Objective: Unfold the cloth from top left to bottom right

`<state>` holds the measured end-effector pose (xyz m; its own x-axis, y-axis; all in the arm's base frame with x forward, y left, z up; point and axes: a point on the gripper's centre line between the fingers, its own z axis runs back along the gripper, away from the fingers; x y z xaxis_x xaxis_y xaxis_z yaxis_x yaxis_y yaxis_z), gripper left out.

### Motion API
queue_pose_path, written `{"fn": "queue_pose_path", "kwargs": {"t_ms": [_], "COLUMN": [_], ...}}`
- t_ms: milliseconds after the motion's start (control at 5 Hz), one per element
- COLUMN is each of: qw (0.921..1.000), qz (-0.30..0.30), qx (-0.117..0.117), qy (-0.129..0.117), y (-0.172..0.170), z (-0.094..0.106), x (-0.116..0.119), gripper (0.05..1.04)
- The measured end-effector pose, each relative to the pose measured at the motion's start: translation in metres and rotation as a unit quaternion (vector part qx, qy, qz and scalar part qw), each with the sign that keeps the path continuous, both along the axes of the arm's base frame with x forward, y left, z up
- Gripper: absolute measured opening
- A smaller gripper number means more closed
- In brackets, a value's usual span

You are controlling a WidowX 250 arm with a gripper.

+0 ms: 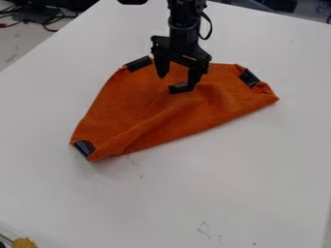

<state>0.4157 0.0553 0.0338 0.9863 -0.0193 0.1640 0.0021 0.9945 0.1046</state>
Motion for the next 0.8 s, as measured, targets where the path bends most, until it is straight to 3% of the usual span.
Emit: {"fn": "queue_pose_path", "kwargs": {"t_ms": [200,800], "qw": [0.9998,0.9996], "qz": [0.000,-0.003], "qx": [-0.003,-0.011], "qy": [0.019,0.027], "y": [-0.001,-0.002], "z": [-0.015,-0.025], "x": [-0.004,-0.009], "gripper": [1.000,0.998]}}
